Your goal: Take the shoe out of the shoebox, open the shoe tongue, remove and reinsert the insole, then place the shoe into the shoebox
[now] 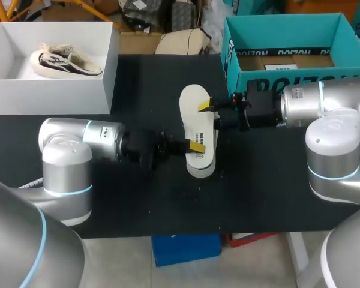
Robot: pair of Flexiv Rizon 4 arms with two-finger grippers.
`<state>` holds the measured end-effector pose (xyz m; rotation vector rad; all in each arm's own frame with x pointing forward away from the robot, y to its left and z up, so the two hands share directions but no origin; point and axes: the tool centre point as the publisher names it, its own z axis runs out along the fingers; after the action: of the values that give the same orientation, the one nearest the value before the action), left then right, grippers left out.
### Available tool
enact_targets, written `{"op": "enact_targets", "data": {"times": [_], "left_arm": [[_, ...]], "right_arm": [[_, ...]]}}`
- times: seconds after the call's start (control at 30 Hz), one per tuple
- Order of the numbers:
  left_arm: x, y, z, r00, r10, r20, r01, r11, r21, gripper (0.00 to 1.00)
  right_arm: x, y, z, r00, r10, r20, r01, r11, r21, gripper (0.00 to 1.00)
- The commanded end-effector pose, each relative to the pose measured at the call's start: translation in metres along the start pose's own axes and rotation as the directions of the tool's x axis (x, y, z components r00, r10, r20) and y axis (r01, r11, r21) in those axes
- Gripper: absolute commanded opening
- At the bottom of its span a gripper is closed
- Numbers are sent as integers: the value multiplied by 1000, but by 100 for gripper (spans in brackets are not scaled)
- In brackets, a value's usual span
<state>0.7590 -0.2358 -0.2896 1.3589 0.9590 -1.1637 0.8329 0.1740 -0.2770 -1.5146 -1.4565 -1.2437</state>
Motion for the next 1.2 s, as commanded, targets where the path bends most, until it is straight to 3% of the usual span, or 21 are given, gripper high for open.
{"op": "enact_targets", "data": {"times": [0.03,0.07,0.17,0.77,0.8,0.87,0.93,1.2], "left_arm": [[0,-1,1,1000,3,-2,-3,1000,-2,0],[0,-1,1,1000,3,-2,-3,1000,-2,0],[0,-1,1,1000,3,-2,-3,1000,-2,0],[0,-1,1,1000,3,-2,-3,1000,-2,0],[0,-1,1,1000,3,-2,-3,1000,-2,0],[0,-1,1,1000,3,-2,-3,1000,-2,0],[0,-1,1,1000,3,-2,-3,1000,-2,0],[0,-1,1,1000,3,-2,-3,1000,-2,0]], "right_arm": [[-2,3,10,1000,0,1,0,1000,1,59],[-2,3,11,1000,1,2,-1,1000,2,51],[-4,5,11,1000,2,5,-2,1000,3,46],[-12,6,8,1000,19,15,-19,1000,-1,33],[-12,6,8,1000,20,15,-20,1000,-2,30],[-13,7,7,1000,20,17,-20,1000,-2,11],[-13,7,7,1000,20,15,-20,1000,-3,0],[-13,8,7,1000,8,5,-8,1000,6,0]]}}
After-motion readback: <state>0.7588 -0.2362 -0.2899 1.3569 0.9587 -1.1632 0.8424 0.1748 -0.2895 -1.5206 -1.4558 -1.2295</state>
